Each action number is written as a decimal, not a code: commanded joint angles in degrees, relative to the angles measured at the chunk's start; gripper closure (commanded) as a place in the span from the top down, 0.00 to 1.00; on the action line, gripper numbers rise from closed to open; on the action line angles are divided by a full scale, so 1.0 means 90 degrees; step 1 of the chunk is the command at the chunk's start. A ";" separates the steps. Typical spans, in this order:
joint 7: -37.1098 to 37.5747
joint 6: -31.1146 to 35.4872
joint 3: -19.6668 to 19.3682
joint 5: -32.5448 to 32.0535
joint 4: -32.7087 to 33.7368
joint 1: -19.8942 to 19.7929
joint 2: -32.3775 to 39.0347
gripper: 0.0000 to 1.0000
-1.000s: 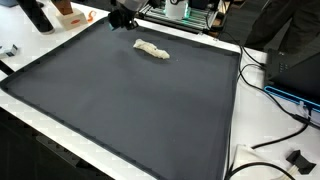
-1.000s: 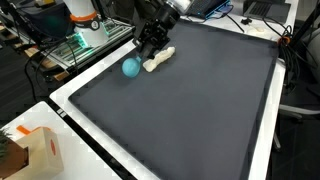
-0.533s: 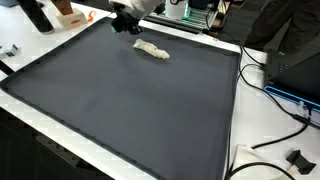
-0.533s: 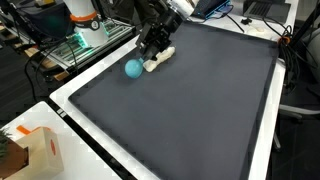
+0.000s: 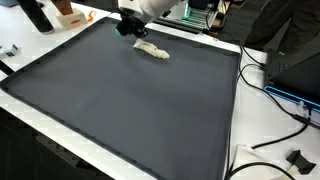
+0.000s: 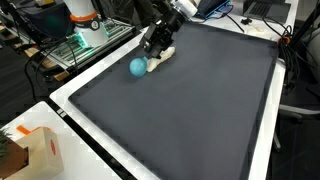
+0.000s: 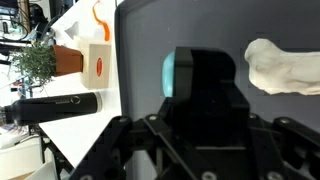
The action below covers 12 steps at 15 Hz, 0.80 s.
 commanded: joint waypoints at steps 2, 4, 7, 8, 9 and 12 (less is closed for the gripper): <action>-0.0054 -0.0023 0.0088 -0.0297 -0.0094 0.0120 -0.0078 0.25; -0.0096 0.0048 0.0128 -0.0326 -0.0147 0.0134 -0.0139 0.25; -0.0186 0.0167 0.0178 -0.0317 -0.0230 0.0130 -0.0269 0.25; -0.0243 0.0216 0.0197 -0.0284 -0.0266 0.0115 -0.0339 0.25; -0.0298 0.0265 0.0211 -0.0261 -0.0296 0.0101 -0.0408 0.25; -0.0464 0.0472 0.0236 -0.0185 -0.0434 0.0049 -0.0674 0.25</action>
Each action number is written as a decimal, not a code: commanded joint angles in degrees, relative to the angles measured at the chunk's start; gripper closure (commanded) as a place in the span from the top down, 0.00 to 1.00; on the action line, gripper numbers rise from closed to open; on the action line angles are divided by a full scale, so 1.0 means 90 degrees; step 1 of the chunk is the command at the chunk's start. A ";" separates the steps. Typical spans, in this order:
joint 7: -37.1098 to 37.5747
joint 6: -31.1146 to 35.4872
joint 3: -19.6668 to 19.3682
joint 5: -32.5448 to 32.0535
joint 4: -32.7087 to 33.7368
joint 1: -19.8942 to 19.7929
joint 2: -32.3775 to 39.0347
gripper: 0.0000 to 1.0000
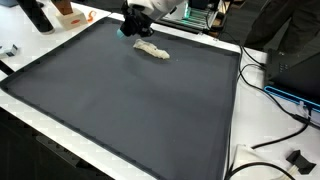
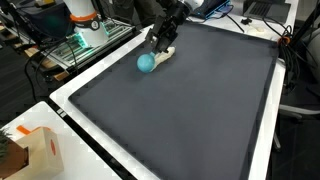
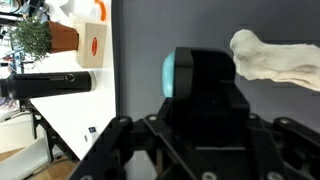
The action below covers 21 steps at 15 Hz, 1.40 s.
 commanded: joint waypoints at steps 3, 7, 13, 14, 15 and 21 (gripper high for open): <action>-0.0393 0.0579 0.0067 0.0039 -0.0539 -0.0162 -0.0778 0.25; -0.0785 0.1105 0.0068 0.0248 -0.0866 -0.0297 -0.1331 0.25; -0.2229 0.2295 -0.0013 0.1408 -0.1258 -0.0599 -0.2128 0.25; -0.2529 0.2473 -0.0035 0.1713 -0.1309 -0.0652 -0.2248 0.25; -0.2854 0.2601 -0.0057 0.2037 -0.1342 -0.0700 -0.2349 0.25; -0.4673 0.2793 -0.0296 0.4218 -0.1492 -0.0932 -0.2976 0.25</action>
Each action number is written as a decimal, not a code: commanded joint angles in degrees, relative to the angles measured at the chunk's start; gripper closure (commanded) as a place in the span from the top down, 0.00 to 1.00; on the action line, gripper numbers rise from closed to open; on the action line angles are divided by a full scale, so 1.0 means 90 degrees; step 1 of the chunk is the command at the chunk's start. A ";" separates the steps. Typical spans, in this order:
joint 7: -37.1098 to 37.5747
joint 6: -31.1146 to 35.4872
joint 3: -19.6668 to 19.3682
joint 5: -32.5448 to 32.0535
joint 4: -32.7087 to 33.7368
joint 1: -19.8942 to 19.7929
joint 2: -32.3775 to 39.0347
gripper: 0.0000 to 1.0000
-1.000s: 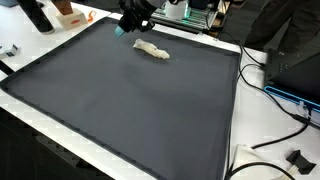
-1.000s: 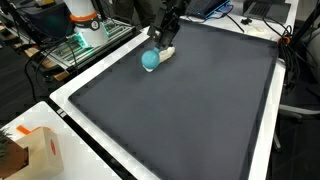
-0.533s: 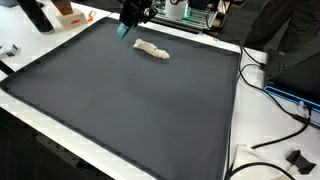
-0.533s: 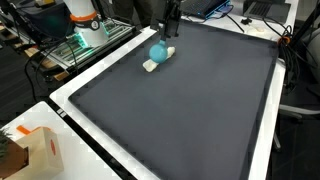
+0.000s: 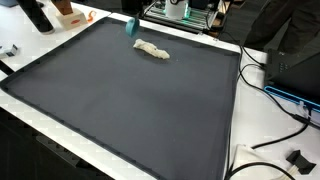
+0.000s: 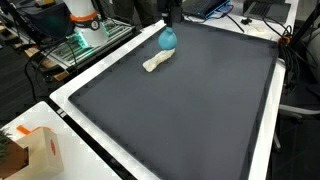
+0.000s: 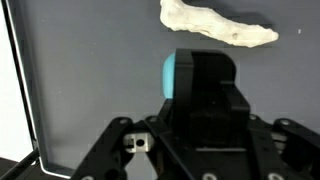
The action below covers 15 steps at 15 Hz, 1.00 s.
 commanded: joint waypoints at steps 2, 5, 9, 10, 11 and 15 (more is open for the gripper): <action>-0.1208 0.0172 -0.0246 0.1502 -0.0390 -0.0113 -0.0660 0.25; -0.1730 0.0124 -0.0429 0.2322 -0.0440 -0.0147 -0.0869 0.25; -0.2260 0.0075 -0.0648 0.3054 -0.0566 -0.0167 -0.1076 0.25; -0.2387 0.0032 -0.0684 0.3104 -0.0559 -0.0180 -0.1094 0.25; -0.2079 -0.0011 -0.0553 0.2832 -0.0315 -0.0206 -0.0846 0.50; -0.2208 -0.0011 -0.0619 0.2924 -0.0376 -0.0208 -0.0915 0.50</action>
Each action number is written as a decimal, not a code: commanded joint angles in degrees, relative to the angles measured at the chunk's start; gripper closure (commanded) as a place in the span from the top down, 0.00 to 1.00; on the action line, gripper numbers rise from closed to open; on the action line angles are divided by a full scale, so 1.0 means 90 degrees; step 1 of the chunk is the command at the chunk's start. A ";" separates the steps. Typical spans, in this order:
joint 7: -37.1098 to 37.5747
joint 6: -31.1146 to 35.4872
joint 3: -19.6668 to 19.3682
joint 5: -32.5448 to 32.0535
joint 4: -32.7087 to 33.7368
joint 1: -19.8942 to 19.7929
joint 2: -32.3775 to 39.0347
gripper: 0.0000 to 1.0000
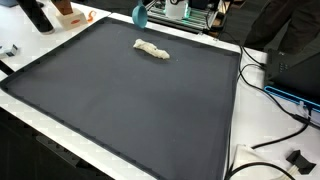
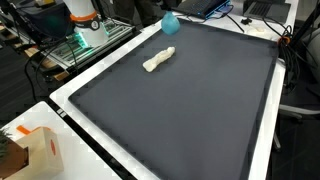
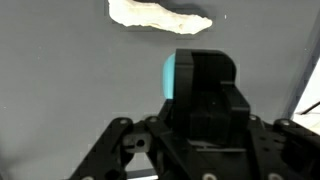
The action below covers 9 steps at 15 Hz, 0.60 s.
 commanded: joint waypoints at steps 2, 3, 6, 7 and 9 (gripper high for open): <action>-0.0002 -0.0018 0.0040 0.0010 0.0011 -0.0041 0.0000 0.50; -0.0002 -0.0018 0.0040 0.0010 0.0010 -0.0041 0.0000 0.50; -0.0003 -0.0018 0.0040 0.0011 0.0010 -0.0041 0.0000 0.50; -0.0003 -0.0018 0.0040 0.0011 0.0010 -0.0041 0.0000 0.50; -0.0317 -0.0074 -0.0051 0.0174 0.0023 -0.0006 0.0059 0.25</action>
